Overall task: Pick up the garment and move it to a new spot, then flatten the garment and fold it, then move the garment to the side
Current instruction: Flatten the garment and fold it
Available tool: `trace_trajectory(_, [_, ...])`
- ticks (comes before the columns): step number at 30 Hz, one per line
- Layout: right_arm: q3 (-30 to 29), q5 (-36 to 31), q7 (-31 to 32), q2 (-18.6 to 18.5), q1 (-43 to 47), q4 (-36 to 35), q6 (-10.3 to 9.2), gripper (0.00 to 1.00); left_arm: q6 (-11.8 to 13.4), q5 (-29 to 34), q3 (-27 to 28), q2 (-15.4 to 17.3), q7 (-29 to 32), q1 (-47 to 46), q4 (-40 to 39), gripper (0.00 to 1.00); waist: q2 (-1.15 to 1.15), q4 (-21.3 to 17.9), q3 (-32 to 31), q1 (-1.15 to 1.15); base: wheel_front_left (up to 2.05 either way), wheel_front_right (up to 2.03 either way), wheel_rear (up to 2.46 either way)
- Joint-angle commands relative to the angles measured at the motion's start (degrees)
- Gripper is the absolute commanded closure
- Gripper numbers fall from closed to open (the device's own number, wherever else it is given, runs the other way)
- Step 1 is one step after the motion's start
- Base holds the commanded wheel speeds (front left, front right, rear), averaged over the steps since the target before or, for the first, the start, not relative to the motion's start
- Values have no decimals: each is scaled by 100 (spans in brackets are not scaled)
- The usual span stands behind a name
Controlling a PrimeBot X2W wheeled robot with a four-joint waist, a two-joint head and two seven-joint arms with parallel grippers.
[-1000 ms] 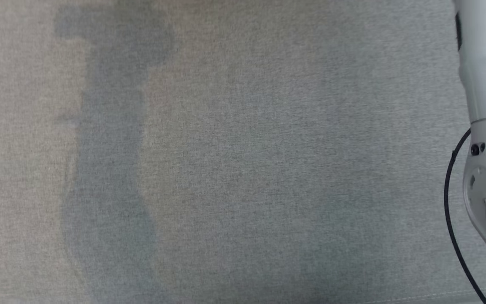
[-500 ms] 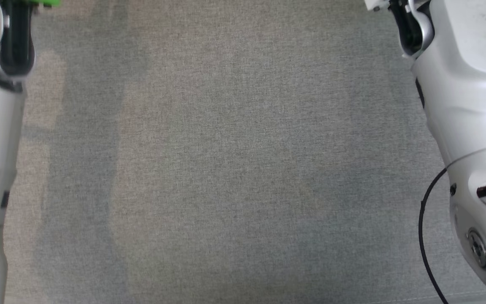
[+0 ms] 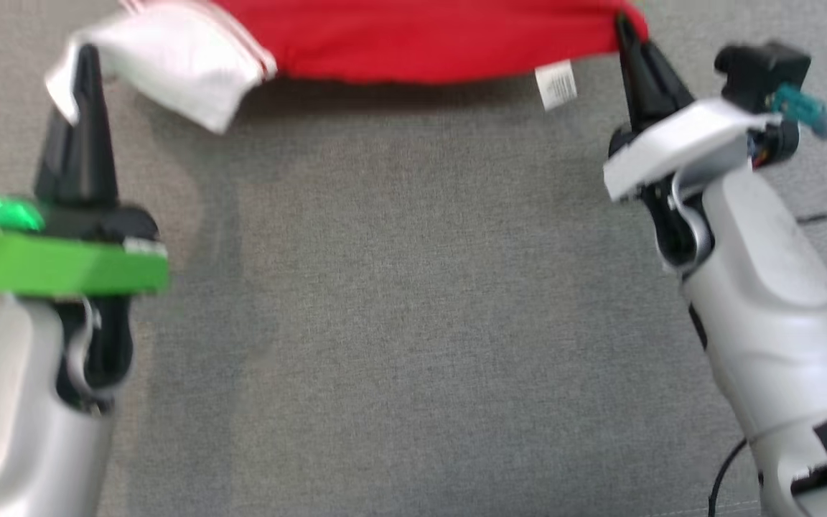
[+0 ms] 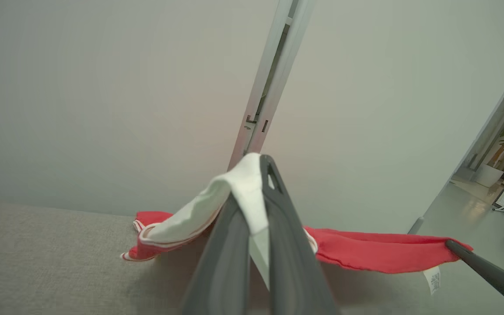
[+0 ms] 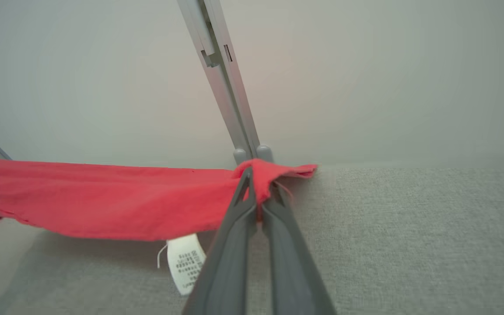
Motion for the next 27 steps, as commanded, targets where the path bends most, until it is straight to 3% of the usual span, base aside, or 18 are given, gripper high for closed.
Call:
trace_trajectory(1, [15,96,67,-57,401,-251,-5,100,82,-40,12,-38,-18,461,-189,100,0,-62,-672,0,0,0,0])
trace_trajectory(10, [-415,152,760,-37,2689,-1910,-5,100,539,-238,-56,-152,6,2669,-1117,100,0,-84,-1590,0,0,0,0])
trace_trajectory(19, [-1011,-93,1568,204,4683,-3365,-5,100,938,-388,-49,14,163,4199,-1732,100,0,-1,-2115,0,0,0,0])
trace_trajectory(23, [-1113,6,1870,228,5255,-3757,-5,100,1033,-467,-96,4,200,4588,-1811,100,0,6,-2180,0,0,0,0])
trace_trajectory(27, [-1146,10,2003,229,5491,-3726,-5,100,960,-532,-198,-70,244,4673,-1595,100,0,0,-2197,0,0,0,0])
